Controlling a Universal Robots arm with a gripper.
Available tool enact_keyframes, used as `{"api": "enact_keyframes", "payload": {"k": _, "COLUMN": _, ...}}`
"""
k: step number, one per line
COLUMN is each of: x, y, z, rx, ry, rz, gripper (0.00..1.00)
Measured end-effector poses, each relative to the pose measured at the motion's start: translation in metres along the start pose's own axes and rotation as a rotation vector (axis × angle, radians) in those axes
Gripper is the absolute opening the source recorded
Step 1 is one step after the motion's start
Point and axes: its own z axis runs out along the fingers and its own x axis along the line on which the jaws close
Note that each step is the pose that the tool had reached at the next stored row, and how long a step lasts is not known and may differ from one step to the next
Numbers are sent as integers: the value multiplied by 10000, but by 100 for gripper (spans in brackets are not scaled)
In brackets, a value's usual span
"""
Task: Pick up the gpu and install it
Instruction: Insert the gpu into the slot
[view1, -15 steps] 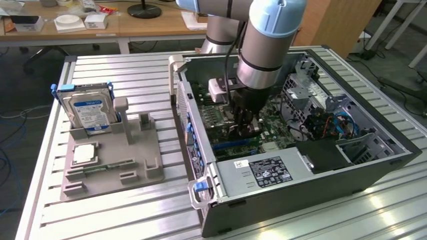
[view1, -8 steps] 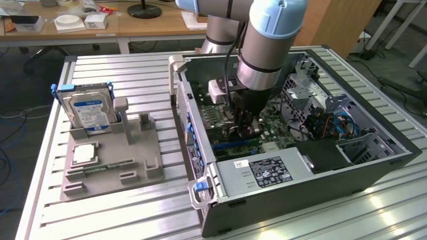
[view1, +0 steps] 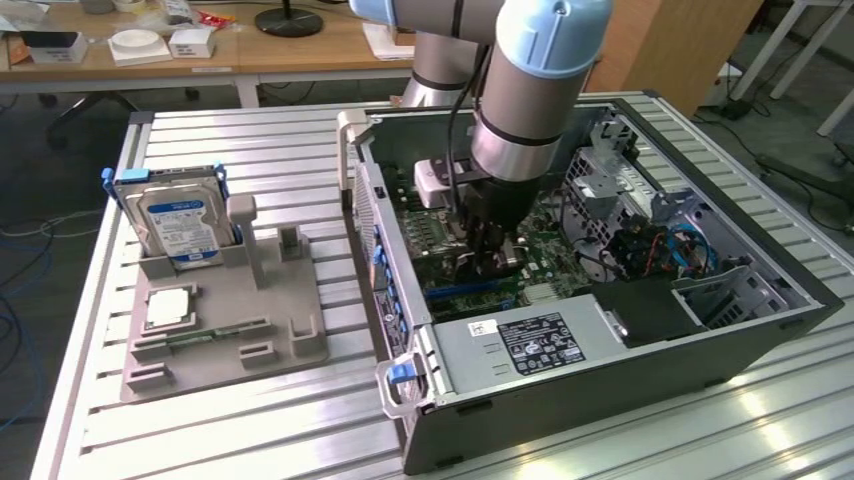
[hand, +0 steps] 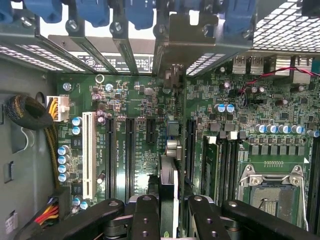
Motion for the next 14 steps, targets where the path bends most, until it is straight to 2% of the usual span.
{"api": "enact_keyframes", "payload": {"k": 14, "x": 3, "y": 18, "z": 49, "rx": -3, "ry": 3, "rz": 0, "gripper": 27}}
